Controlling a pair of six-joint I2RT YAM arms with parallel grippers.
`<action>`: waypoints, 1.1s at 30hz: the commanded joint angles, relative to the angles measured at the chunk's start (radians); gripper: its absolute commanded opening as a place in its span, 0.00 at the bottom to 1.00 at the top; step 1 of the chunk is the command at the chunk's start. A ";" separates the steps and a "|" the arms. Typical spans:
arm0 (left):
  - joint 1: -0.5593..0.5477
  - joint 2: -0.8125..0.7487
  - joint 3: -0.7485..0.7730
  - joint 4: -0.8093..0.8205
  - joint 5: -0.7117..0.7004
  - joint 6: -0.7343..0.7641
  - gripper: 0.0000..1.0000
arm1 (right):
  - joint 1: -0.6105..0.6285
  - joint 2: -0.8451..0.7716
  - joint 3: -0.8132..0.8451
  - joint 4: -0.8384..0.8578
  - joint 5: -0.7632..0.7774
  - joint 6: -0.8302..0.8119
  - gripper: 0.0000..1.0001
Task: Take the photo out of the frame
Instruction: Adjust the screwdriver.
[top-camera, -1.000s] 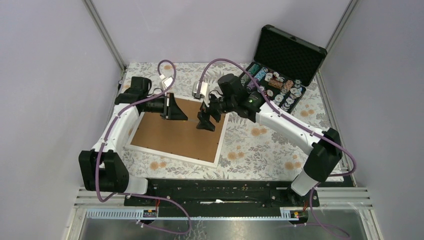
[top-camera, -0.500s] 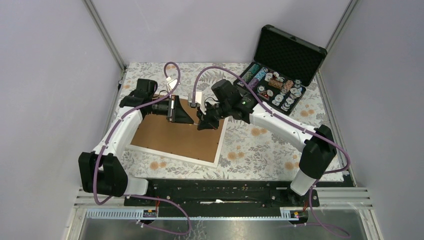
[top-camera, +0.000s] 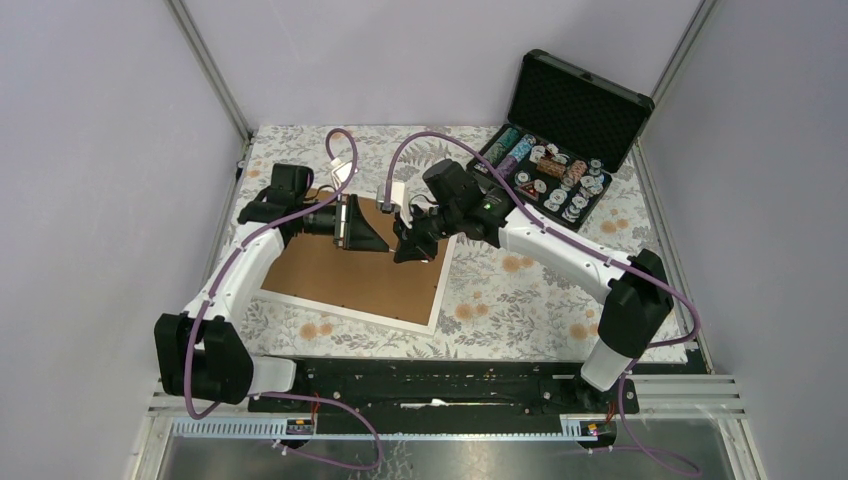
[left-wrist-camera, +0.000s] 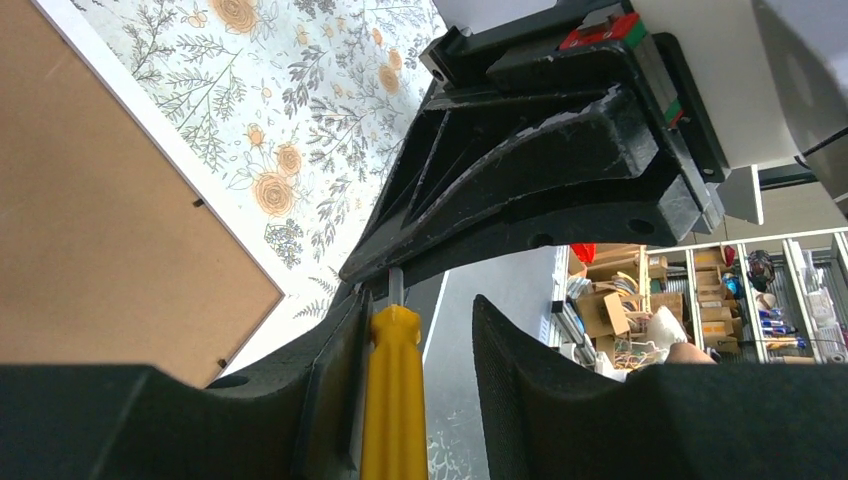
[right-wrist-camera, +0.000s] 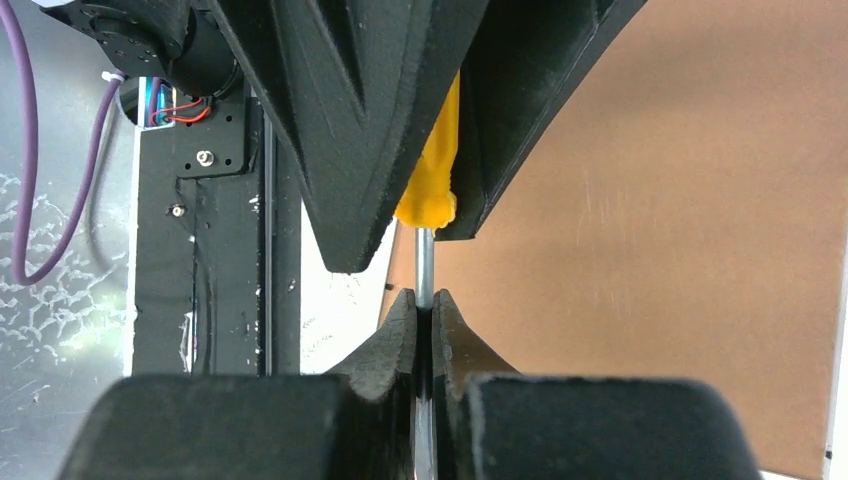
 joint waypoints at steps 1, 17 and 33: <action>-0.003 -0.028 -0.022 0.047 0.051 -0.004 0.44 | -0.006 -0.005 0.005 0.051 -0.038 0.044 0.00; -0.004 -0.033 -0.047 0.120 0.044 -0.064 0.11 | -0.024 0.023 0.004 0.071 -0.150 0.102 0.00; -0.002 0.117 0.115 0.183 -0.325 -0.116 0.00 | -0.394 -0.100 -0.159 0.212 -0.117 0.325 1.00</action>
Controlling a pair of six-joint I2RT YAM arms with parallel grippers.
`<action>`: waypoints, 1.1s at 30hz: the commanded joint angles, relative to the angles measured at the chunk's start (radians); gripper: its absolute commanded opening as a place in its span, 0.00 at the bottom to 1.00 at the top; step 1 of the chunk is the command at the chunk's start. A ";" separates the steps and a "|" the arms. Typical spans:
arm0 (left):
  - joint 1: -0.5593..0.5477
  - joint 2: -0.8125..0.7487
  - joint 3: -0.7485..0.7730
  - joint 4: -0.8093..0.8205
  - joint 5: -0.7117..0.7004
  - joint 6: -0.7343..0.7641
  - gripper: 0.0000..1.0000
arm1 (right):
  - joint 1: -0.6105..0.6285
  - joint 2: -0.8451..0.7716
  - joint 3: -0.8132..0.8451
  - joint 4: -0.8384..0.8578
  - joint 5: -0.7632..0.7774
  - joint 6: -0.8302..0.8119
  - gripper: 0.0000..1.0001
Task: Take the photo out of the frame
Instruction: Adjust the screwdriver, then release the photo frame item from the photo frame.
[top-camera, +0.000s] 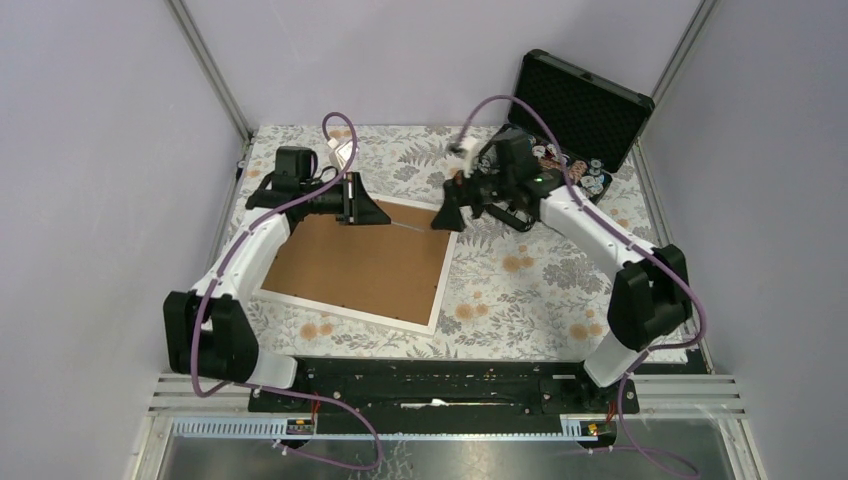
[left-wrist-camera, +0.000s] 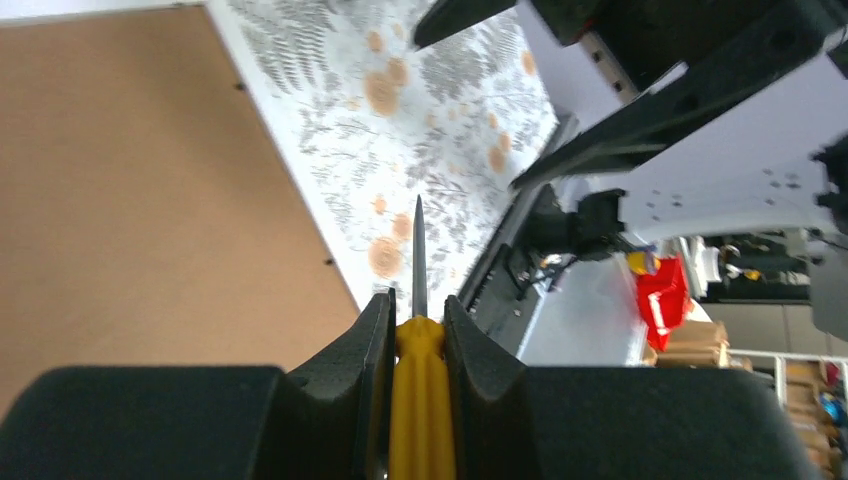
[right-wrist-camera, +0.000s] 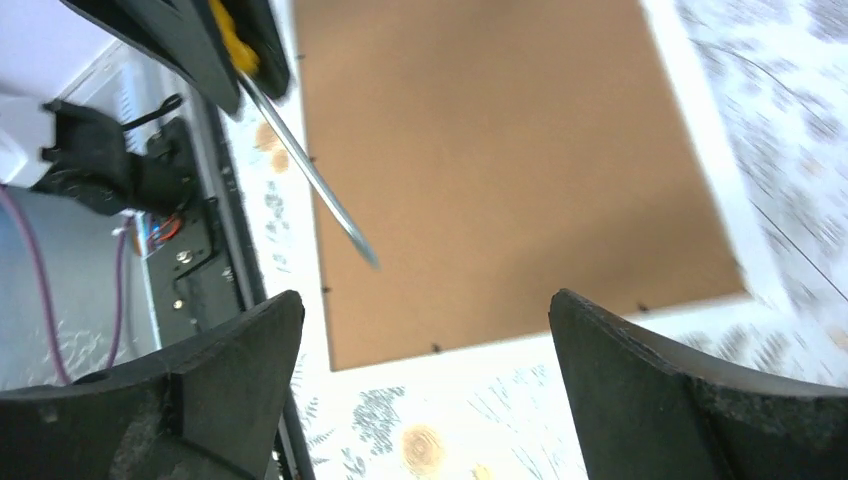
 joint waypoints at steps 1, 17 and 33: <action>-0.002 0.056 0.066 0.032 -0.139 0.027 0.00 | -0.112 -0.105 -0.129 0.108 0.038 0.050 1.00; -0.047 0.373 0.184 0.180 -0.151 -0.031 0.00 | -0.172 0.039 -0.340 0.357 0.148 0.248 0.94; -0.084 0.604 0.325 0.199 -0.112 -0.109 0.00 | -0.194 0.222 -0.341 0.534 0.237 0.412 0.56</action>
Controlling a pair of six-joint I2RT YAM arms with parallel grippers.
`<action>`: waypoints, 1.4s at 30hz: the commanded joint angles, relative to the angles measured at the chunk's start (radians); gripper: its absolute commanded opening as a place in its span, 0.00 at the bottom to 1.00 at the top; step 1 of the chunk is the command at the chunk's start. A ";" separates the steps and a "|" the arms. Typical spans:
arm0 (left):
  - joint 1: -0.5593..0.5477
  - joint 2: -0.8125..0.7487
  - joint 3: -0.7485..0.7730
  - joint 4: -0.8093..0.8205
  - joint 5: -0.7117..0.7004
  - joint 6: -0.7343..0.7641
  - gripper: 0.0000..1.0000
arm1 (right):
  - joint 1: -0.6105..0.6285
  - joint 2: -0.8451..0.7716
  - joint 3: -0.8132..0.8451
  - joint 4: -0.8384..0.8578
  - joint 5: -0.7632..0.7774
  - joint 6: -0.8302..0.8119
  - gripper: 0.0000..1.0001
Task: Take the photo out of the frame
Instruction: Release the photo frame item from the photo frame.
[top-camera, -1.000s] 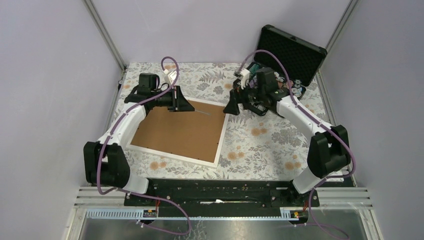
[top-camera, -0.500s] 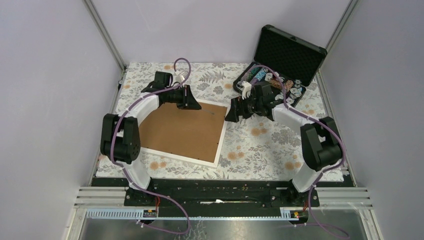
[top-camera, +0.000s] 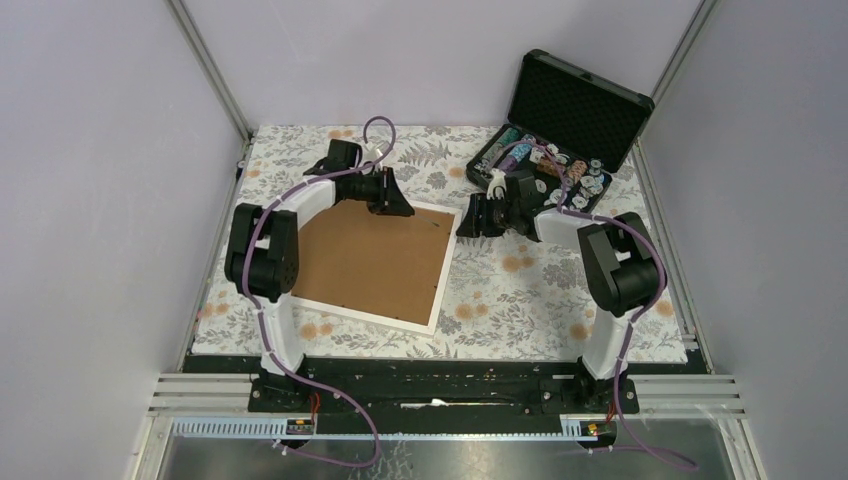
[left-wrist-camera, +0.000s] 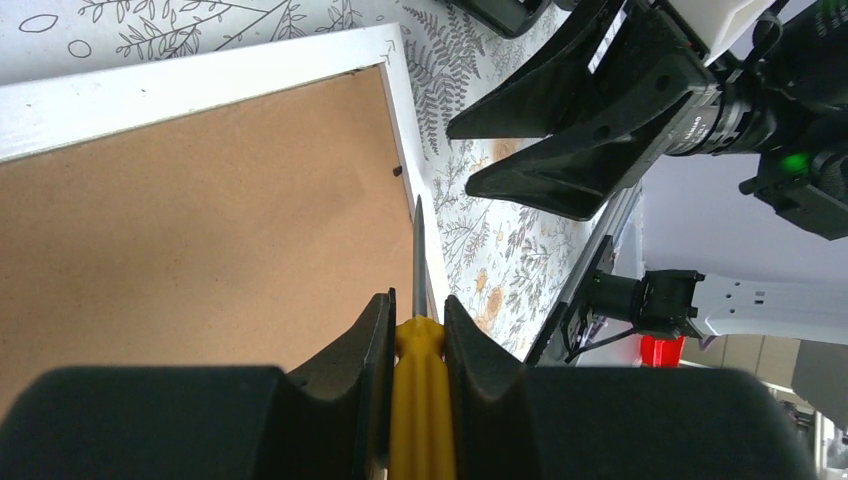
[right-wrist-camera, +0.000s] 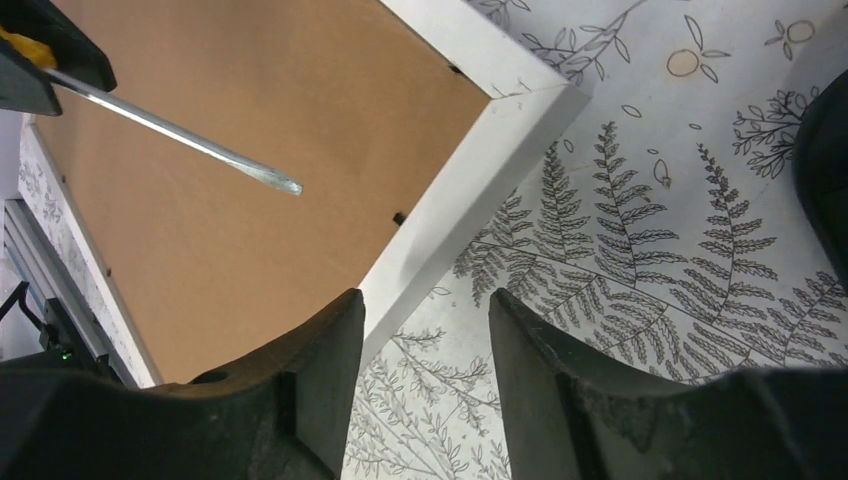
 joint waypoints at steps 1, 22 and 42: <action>-0.007 0.040 0.066 0.040 0.033 -0.047 0.00 | -0.004 0.047 0.029 0.071 0.007 0.041 0.54; -0.014 0.189 0.081 0.102 0.135 -0.112 0.00 | -0.004 0.143 0.042 0.125 -0.052 0.087 0.45; 0.034 0.183 0.036 0.135 0.114 -0.150 0.00 | -0.004 0.189 0.058 0.113 -0.057 0.092 0.34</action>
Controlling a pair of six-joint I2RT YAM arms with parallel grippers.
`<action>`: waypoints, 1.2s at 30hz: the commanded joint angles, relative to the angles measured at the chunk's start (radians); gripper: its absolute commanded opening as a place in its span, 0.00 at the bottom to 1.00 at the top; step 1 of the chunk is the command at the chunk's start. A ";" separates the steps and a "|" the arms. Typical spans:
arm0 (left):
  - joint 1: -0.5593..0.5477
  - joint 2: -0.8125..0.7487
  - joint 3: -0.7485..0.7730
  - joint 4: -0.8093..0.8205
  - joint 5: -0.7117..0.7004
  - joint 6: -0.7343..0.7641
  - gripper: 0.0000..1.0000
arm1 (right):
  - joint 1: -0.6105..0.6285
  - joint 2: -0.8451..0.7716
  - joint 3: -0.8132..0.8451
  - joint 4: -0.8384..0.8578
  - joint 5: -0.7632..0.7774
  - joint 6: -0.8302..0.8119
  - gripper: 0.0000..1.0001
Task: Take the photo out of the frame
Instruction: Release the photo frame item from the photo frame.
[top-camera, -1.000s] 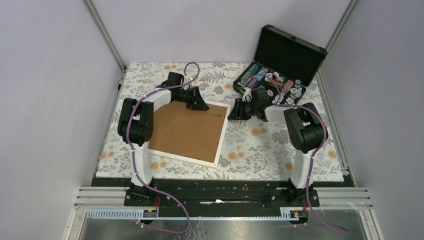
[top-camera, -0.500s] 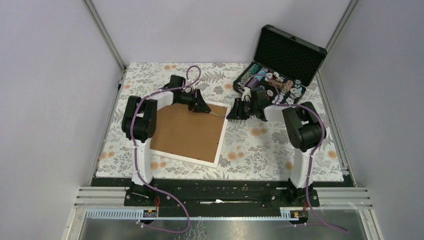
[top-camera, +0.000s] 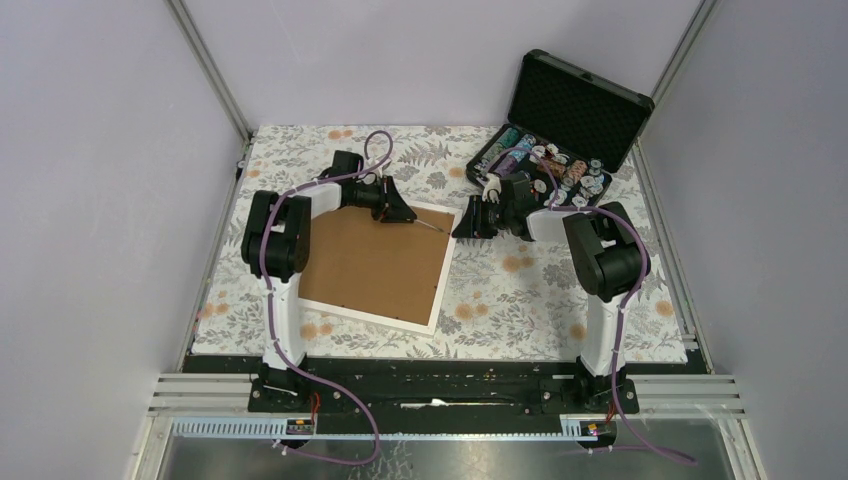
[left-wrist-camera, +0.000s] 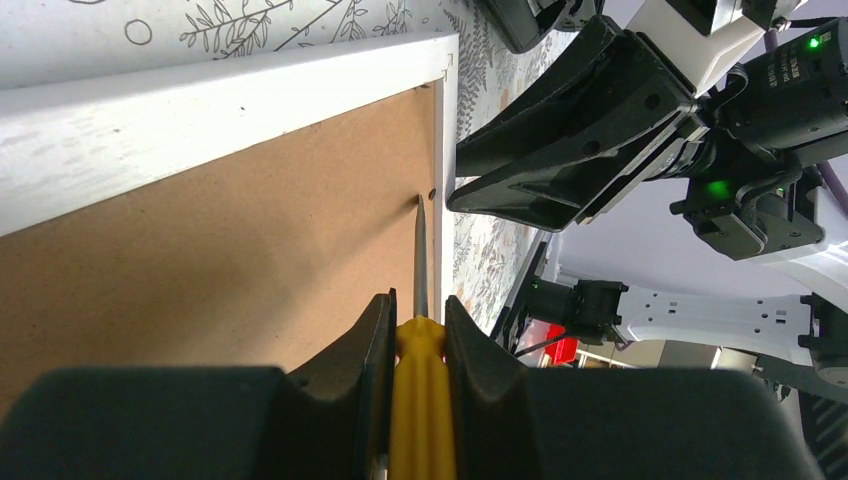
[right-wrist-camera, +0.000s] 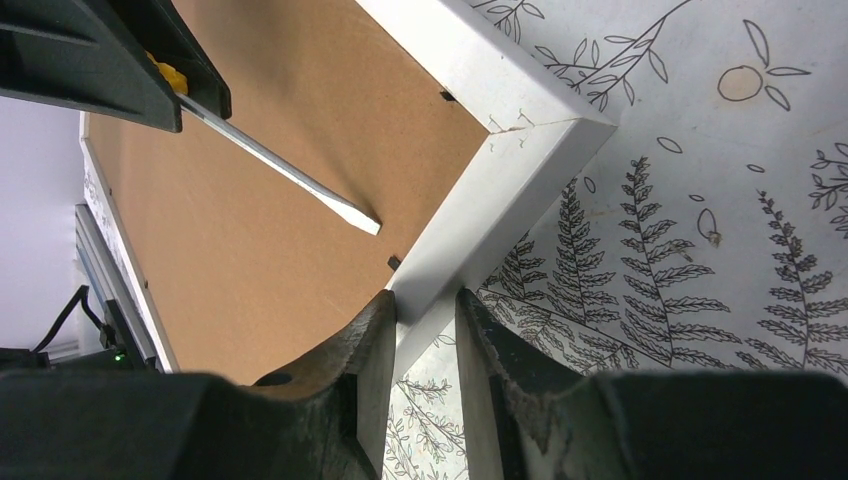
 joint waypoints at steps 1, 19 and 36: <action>0.003 -0.033 -0.010 0.010 -0.017 0.036 0.00 | 0.000 0.038 0.022 -0.005 0.027 -0.012 0.34; -0.037 0.039 0.019 0.001 0.019 0.016 0.00 | -0.001 0.070 0.028 -0.016 0.015 -0.009 0.27; -0.054 0.106 -0.029 0.155 0.010 -0.087 0.00 | 0.003 0.106 0.032 -0.023 0.003 0.003 0.17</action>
